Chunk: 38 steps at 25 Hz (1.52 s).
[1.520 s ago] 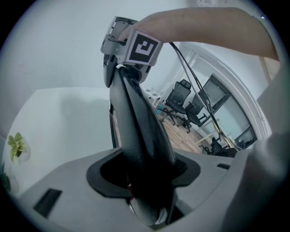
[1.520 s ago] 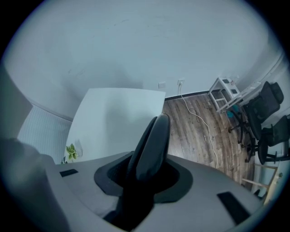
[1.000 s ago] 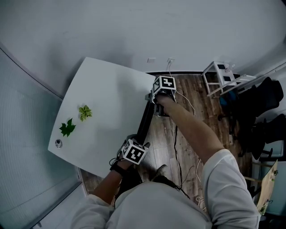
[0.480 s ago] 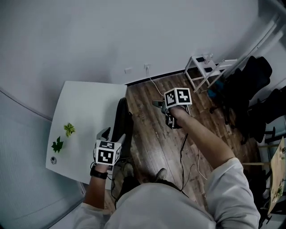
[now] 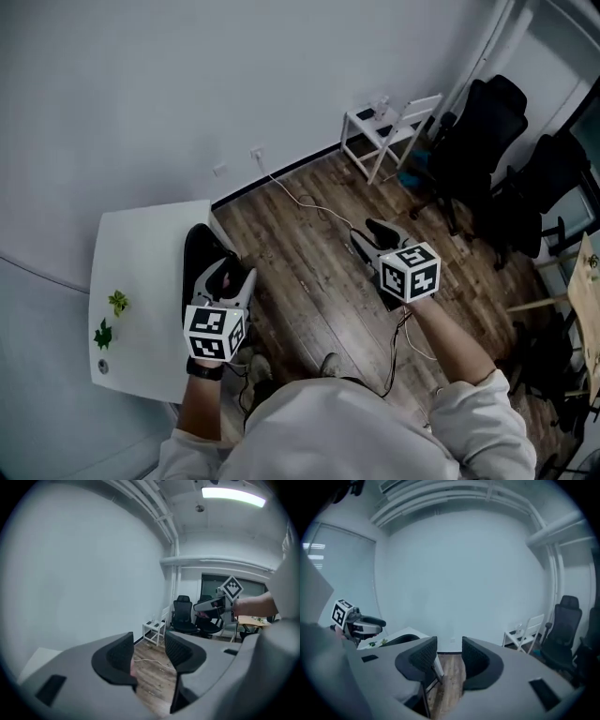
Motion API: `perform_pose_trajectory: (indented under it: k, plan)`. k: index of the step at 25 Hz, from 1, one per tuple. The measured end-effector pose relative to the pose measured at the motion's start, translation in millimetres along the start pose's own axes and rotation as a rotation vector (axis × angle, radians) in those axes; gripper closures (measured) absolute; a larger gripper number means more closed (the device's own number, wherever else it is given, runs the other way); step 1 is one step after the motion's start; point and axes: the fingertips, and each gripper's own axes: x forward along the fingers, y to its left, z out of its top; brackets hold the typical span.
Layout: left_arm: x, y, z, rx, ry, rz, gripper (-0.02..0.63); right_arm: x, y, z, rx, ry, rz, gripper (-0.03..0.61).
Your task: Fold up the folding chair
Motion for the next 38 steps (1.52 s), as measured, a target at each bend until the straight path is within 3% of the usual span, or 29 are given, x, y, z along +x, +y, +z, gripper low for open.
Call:
perform_pose_trajectory:
  k: [6,12,17,28,31,38]
  plan:
    - [2.2,-65.0,40.5,0.042,-0.139,-0.066,0.484,-95.5,-6.7,0.6,-0.174,-0.213,-0.092,0.443]
    - [-2.4,-117.6,50.2,0.108,-0.191,-0.077,0.563,-161.8,-16.9,-6.1,-0.271,-0.319,-0.190,0.509]
    - [-0.5,-136.1,50.4,0.118,-0.212,-0.090,0.604,-180.4,-23.2,-14.4,-0.240,-0.347,-0.245,0.557]
    - [0.1,-123.9,49.4,0.115,-0.219,-0.092,0.606,-176.0,-17.3,-10.3,-0.211,-0.385,-0.273,0.561]
    - [1.3,-122.0,45.3,0.103,-0.209,-0.096,0.606,-175.1,-14.5,-15.2,-0.180,-0.349,-0.272,0.561]
    - [-1.7,-122.0,45.2,0.102,-0.203,-0.100,0.606,-176.3,-12.2,-13.4,-0.206,-0.387,-0.270,0.561]
